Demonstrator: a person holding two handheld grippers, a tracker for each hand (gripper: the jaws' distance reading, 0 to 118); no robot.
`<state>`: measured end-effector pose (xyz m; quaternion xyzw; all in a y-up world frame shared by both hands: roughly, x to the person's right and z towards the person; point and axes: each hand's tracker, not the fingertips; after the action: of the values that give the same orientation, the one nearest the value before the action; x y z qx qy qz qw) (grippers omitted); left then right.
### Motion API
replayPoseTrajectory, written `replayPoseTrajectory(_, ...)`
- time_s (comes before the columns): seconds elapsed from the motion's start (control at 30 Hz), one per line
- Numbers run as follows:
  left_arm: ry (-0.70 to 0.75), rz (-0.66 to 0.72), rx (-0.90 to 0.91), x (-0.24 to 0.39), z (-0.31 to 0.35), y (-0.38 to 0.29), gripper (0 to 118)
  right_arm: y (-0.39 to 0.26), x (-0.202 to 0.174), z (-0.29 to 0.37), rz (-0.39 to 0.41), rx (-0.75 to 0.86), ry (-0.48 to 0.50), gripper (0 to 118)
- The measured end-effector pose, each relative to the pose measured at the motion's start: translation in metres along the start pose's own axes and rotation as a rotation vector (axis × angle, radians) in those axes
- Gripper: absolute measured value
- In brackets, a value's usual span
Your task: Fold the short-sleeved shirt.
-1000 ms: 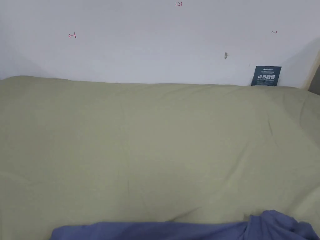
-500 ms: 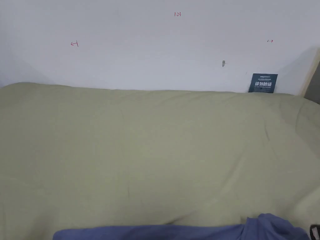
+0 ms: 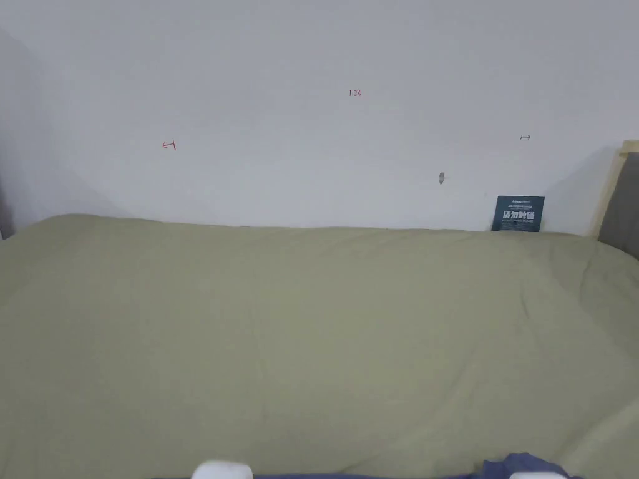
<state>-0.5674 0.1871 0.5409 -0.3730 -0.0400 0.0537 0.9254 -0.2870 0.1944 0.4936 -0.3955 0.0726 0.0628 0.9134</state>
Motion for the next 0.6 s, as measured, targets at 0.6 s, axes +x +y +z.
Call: replayPoseTrajectory(0.6,-0.007,0.077,-0.001,-0.008,0.011,0.011,0,0.017,-0.005,0.015,-0.008,0.044,0.025,1)
